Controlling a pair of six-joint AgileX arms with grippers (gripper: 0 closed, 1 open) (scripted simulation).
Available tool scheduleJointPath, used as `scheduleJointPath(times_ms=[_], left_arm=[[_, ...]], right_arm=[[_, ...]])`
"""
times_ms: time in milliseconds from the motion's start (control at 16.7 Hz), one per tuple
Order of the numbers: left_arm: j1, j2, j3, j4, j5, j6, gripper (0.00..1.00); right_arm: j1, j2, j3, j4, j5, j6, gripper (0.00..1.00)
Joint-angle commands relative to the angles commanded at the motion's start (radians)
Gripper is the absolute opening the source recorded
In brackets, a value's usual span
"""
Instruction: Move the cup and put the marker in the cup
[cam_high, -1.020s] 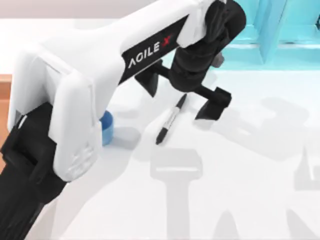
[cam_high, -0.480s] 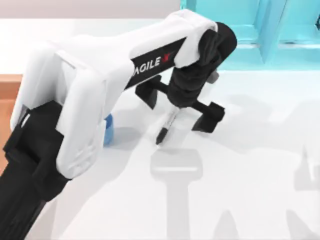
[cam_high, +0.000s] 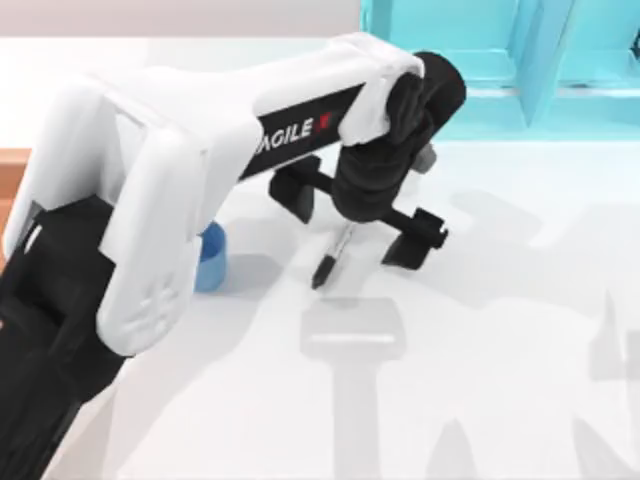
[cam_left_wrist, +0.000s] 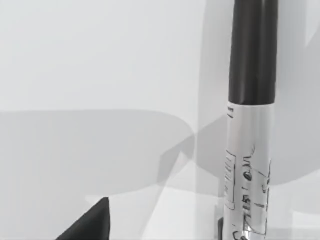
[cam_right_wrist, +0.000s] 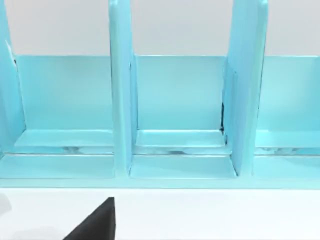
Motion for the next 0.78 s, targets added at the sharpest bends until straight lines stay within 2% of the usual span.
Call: scheduleJointPath(times_ms=[60, 780], left_arm=[[0.000, 0.000, 0.000, 0.000, 0.000, 0.000, 1.00], [0.000, 0.000, 0.000, 0.000, 0.000, 0.000, 0.10]], right_arm=[[0.000, 0.000, 0.000, 0.000, 0.000, 0.000, 1.00], [0.000, 0.000, 0.000, 0.000, 0.000, 0.000, 1.00]])
